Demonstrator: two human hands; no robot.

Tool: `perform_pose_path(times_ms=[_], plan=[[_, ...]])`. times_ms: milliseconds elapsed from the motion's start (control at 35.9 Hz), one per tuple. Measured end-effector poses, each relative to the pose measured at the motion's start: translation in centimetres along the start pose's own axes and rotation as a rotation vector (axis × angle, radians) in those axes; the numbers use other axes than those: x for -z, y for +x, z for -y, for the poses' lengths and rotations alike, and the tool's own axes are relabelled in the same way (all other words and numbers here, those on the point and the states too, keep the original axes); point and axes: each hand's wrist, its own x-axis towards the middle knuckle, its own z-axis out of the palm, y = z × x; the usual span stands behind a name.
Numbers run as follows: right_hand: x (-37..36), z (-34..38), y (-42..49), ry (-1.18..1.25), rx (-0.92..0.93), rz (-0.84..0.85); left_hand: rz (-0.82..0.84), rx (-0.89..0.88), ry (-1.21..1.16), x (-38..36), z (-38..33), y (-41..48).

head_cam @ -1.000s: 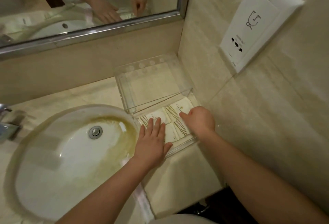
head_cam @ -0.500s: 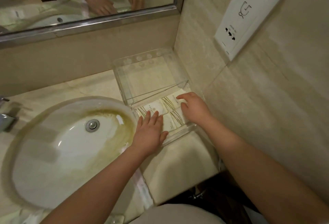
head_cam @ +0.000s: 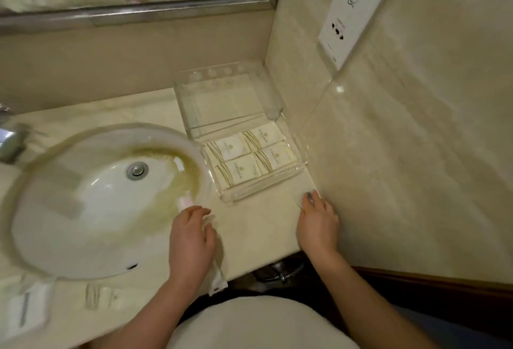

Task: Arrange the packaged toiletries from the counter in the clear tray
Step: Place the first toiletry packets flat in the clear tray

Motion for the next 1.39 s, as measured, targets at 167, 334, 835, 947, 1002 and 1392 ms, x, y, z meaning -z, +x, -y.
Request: perform_pose_path(times_ms=[167,334,835,947,1002,1392], plan=[[-0.4,-1.5,-0.1,0.21,0.041,-0.046,-0.065,0.335,-0.014,-0.7,-0.2,-3.9],[-1.4,-2.0,0.0,0.282,0.051,0.02,-0.043,0.474,-0.062,-1.8,-1.7,-5.6],[5.4,-0.4,0.4,0.64,-0.063,0.334,-0.008,0.609,-0.298,1.3,-2.2,-6.8],[8.0,2.4,1.7,0.964,-0.15,0.294,0.079,0.563,-0.39,4.0,-2.6,-5.0],[8.5,4.0,3.1,1.133,-0.261,0.295,0.139,0.523,-0.424,5.2,-2.8,-3.3],[6.7,13.2,14.1,1.348,-0.613,0.454,0.431,0.283,-0.348,8.3,-0.9,8.7]])
